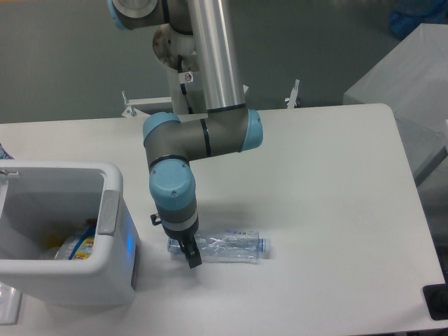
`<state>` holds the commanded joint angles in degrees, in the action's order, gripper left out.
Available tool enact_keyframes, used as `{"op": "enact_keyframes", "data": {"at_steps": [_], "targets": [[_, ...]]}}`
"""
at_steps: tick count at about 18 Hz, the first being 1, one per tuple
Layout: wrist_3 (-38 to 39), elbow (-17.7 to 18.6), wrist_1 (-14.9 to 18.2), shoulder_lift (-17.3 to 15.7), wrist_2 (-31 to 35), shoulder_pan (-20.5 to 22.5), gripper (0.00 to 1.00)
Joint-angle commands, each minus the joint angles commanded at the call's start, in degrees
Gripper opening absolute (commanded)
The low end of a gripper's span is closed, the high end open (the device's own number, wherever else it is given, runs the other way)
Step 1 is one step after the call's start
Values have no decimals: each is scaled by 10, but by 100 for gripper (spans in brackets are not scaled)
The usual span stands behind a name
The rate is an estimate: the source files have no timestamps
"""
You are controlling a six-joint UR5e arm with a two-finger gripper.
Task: Place the trash in the trash can
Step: 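Lower the gripper around the bottle's neck end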
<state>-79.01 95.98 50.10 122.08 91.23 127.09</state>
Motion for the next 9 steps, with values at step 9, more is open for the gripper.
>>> {"op": "enact_keyframes", "data": {"at_steps": [9], "targets": [[18, -1, 0, 5, -2, -1, 92]]}}
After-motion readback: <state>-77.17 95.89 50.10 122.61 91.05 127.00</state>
